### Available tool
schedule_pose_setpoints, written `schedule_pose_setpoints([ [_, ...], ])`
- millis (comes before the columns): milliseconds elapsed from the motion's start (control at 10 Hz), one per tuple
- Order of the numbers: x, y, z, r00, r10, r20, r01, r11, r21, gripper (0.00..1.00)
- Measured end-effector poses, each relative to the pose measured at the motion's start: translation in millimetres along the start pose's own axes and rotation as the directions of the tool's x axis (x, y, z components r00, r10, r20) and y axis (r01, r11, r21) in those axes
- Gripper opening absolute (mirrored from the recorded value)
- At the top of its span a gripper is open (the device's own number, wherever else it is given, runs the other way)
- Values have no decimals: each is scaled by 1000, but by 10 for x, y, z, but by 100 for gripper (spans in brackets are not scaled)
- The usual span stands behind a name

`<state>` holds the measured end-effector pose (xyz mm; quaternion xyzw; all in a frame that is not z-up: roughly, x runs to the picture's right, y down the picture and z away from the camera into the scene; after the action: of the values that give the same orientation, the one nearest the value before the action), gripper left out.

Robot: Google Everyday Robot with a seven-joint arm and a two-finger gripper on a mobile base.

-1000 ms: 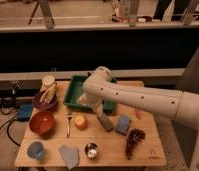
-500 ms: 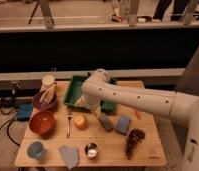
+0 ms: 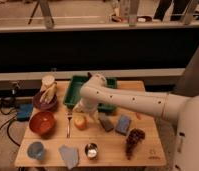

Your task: Place apple in table surface

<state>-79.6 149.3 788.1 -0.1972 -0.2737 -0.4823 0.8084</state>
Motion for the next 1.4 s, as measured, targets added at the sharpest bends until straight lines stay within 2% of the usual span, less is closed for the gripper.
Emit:
schedule_pose_setpoints([
  [200, -16, 14, 70, 1000, -5, 18, 6, 1000, -6, 80],
  [500, -76, 21, 304, 999, -18, 46, 19, 1000, -14, 80],
  [1400, -159, 56, 597, 996, -29, 83, 33, 999, -37, 80],
])
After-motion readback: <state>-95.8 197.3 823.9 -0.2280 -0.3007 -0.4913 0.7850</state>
